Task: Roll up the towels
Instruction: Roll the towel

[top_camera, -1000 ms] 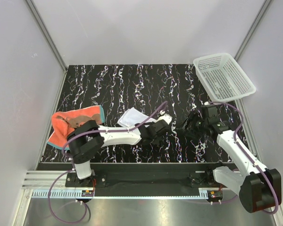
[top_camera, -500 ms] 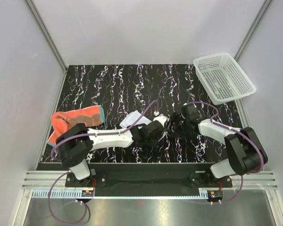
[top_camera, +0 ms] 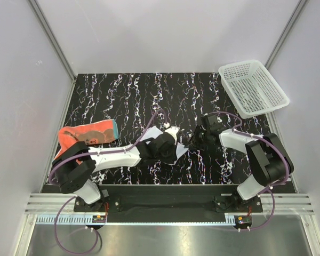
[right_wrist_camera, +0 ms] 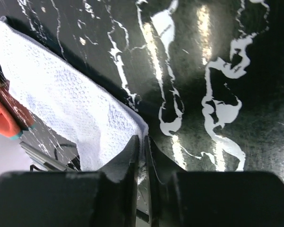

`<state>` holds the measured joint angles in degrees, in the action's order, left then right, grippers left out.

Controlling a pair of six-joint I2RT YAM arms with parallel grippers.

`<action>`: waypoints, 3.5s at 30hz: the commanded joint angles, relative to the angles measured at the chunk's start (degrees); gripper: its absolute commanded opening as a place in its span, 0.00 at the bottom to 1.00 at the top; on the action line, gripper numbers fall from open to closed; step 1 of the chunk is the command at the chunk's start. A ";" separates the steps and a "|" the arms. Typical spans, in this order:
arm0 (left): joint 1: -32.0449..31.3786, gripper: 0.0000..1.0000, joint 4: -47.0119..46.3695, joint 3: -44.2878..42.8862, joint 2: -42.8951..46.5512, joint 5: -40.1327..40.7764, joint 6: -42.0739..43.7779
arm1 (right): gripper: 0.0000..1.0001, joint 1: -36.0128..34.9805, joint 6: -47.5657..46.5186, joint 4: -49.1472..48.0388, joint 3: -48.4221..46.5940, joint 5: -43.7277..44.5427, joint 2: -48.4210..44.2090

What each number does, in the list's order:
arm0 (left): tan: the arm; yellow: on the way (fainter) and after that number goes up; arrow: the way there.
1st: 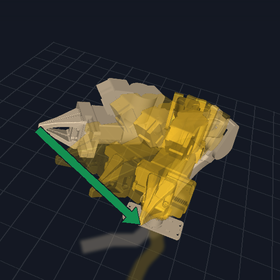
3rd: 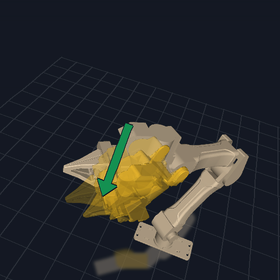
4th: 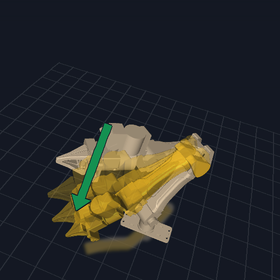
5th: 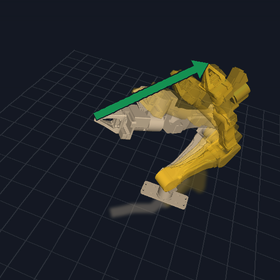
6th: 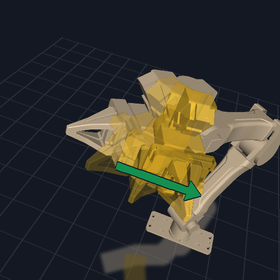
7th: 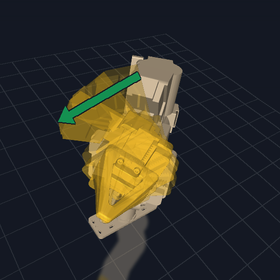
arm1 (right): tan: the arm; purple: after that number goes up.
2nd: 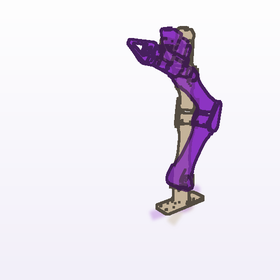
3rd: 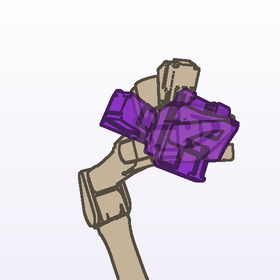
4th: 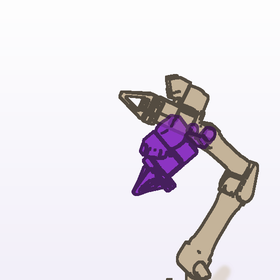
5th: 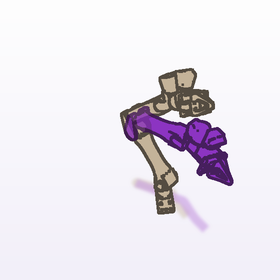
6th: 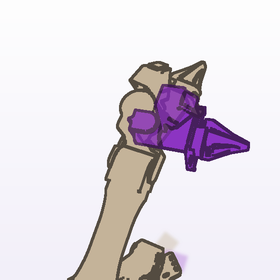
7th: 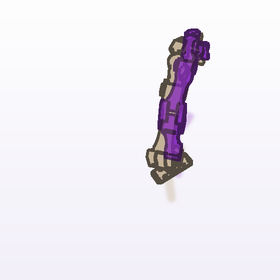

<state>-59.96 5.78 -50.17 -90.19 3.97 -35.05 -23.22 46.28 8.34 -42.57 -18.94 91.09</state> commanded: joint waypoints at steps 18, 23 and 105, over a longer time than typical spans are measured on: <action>9.16 0.00 -24.30 17.47 8.36 -18.29 -18.72 | 0.57 1.78 -11.21 24.36 -20.98 17.28 -5.11; 12.24 0.00 -27.66 20.98 10.03 -20.31 -26.11 | 0.53 1.78 -10.60 19.01 -15.46 10.09 -10.57; 16.91 0.33 25.22 7.58 25.15 9.87 -17.00 | 0.06 -4.81 9.44 -70.56 13.82 -23.34 24.93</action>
<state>-38.50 16.80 -33.30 -68.79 -4.08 -60.40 -27.77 57.25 -61.58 -29.74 -44.14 115.15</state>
